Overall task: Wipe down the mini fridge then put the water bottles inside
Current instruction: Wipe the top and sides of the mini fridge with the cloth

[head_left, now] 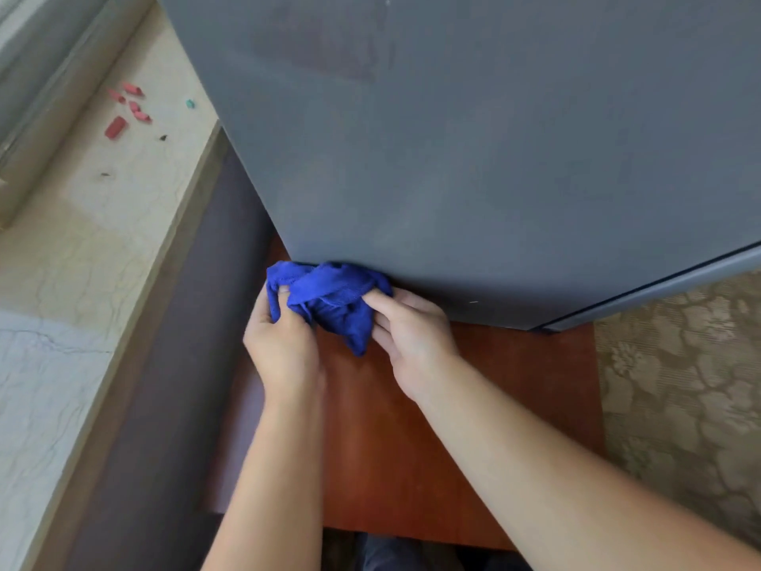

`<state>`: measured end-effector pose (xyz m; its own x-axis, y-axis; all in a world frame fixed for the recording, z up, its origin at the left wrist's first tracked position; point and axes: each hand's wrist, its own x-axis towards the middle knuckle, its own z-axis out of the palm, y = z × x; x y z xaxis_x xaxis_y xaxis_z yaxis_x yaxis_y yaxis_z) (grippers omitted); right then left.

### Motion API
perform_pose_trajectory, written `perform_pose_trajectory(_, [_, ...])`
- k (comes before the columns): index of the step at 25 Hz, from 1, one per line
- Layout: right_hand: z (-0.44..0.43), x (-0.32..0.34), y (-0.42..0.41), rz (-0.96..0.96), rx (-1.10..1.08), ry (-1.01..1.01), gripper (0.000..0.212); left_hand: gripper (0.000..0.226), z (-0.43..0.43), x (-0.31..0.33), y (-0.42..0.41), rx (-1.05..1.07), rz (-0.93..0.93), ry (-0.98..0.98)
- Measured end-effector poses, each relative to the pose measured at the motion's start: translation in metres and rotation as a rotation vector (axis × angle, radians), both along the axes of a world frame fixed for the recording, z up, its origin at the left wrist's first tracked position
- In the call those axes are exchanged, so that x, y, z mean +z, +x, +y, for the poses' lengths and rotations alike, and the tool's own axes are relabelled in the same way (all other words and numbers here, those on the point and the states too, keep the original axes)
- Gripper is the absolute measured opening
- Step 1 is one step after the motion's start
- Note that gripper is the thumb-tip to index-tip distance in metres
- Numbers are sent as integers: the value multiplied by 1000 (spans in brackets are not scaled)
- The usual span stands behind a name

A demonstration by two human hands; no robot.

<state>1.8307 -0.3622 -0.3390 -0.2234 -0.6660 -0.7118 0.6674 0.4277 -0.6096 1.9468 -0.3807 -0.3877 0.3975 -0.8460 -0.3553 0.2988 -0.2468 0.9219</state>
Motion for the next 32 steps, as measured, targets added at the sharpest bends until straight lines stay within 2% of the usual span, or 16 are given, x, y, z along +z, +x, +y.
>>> perform_pose_trajectory(4, [24, -30, -53, 53, -106, 79, 28, 32, 22, -44, -63, 2, -17, 64])
perform_pose_trajectory(6, [42, -40, -92, 118, -182, 105, 28, 35, 38, -58, -105, -63, -50, 153])
perform_pose_trajectory(8, [61, -46, -135, 185, -279, 129, 20, 37, 54, -62, -148, -156, -59, 235])
perform_pose_trajectory(11, [86, -45, -192, 253, -415, 148, 15, 35, 77, -58, -204, -327, 44, 290])
perform_pose_trajectory(14, [95, -44, -218, 267, -441, 126, 16, 21, 86, -54, -226, -421, 136, 301])
perform_pose_trajectory(17, [91, -44, -208, 225, -441, 130, 33, 20, 84, -47, -212, -418, 202, 286])
perform_pose_trajectory(19, [83, -40, -186, 177, -432, 112, 37, 22, 77, -38, -188, -372, 231, 242])
perform_pose_trajectory(21, [69, -32, -149, 120, -384, 100, 37, 26, 64, -24, -153, -274, 218, 181])
perform_pose_trajectory(23, [50, -19, -102, 45, -319, 86, 35, 28, 48, -6, -110, -166, 117, 105])
perform_pose_trajectory(27, [11, 17, -8, -116, -179, 25, 18, 26, 15, 40, -21, 27, -9, -29])
perform_pose_trajectory(32, [-9, 72, 36, -270, -57, -96, 20, 34, -5, 121, 21, 24, -3, -279])
